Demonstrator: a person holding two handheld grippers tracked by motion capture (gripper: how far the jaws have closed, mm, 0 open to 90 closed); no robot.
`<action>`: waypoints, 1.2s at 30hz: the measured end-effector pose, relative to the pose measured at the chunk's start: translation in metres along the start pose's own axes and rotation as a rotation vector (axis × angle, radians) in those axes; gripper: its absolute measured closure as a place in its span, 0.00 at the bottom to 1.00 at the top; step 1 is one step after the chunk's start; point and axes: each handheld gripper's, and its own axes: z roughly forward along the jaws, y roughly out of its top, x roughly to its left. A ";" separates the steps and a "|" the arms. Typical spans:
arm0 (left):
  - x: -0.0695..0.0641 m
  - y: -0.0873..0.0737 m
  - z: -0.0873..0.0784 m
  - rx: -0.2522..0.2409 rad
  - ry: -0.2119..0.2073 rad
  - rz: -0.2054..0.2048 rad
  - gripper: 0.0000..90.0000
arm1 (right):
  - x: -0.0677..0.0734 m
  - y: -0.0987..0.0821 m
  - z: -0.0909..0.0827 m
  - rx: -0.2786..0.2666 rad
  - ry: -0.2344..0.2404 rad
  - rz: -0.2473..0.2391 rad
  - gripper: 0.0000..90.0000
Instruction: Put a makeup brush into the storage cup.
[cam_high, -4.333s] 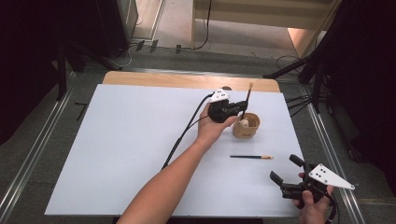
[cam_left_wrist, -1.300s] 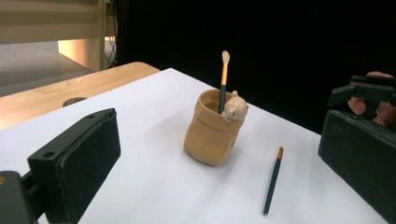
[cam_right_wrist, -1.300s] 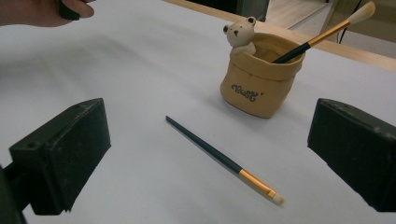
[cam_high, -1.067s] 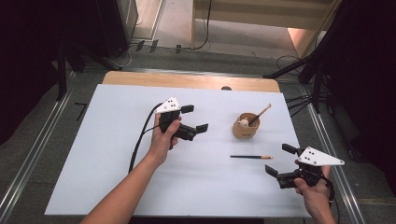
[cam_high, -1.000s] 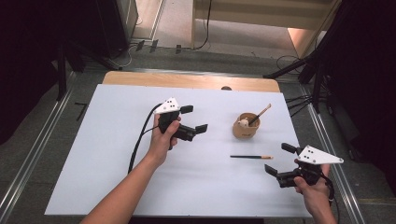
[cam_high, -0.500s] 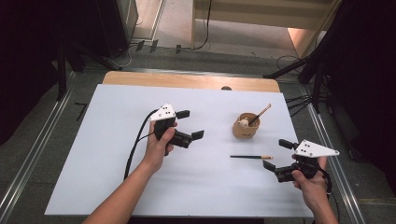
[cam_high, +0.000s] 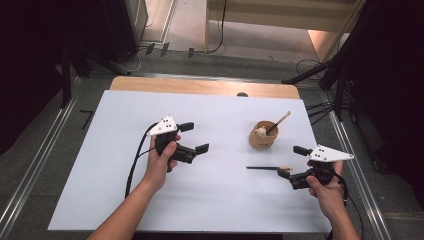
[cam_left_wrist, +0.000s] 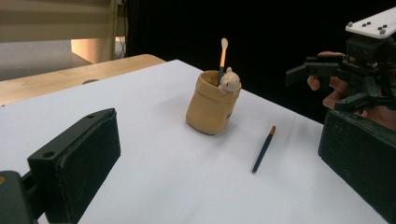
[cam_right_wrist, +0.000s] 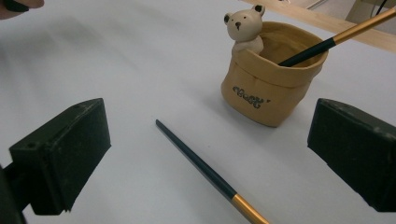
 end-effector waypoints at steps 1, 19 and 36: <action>0.000 -0.001 -0.001 -0.001 -0.001 -0.005 0.00 | -0.001 0.001 0.001 0.001 0.001 -0.004 0.00; -0.004 -0.021 -0.019 0.022 0.007 -0.004 0.00 | -0.016 0.012 0.013 0.107 0.032 -0.054 0.05; -0.004 -0.026 -0.023 0.021 0.004 -0.017 0.00 | -0.024 0.024 0.025 0.255 0.085 -0.125 0.08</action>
